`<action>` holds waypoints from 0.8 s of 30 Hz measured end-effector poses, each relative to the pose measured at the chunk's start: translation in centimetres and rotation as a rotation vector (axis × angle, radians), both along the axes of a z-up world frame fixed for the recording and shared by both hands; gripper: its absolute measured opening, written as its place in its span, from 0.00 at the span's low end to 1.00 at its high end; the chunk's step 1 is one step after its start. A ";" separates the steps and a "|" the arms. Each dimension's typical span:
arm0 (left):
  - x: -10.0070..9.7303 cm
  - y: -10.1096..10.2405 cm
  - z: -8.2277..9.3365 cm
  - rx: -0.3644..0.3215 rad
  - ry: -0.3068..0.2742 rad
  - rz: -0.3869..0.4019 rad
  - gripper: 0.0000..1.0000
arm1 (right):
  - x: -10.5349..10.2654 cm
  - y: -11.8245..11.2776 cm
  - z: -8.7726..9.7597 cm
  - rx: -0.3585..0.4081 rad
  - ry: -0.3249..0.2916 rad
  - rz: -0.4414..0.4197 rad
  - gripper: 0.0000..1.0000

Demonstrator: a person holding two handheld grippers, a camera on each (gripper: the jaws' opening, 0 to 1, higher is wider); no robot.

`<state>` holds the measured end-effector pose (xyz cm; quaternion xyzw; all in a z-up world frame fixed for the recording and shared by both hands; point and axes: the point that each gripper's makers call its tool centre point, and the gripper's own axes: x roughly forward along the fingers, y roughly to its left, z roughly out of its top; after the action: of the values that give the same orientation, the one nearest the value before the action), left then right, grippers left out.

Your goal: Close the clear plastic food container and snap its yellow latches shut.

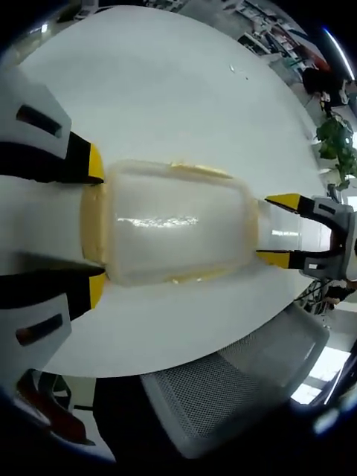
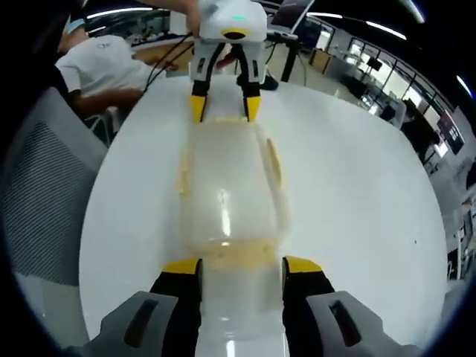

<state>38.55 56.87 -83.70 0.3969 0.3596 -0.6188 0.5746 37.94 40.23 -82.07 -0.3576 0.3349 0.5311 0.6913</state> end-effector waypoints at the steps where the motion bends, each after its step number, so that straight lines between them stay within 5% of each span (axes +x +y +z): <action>1: 0.0 0.0 0.0 0.002 0.000 -0.001 0.45 | 0.0 0.2 0.1 0.010 0.009 -0.003 0.42; 15: 0.3 0.1 0.0 0.003 -0.004 -0.014 0.42 | -0.4 0.9 -1.6 -0.047 0.040 0.078 0.39; 24: 0.5 0.0 -0.1 -0.015 -0.002 -0.010 0.40 | -0.4 0.7 -1.6 -0.049 0.062 0.058 0.38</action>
<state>39.02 56.84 -83.84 0.3951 0.3526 -0.6239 0.5747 37.57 40.90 -83.71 -0.3675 0.3584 0.5534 0.6559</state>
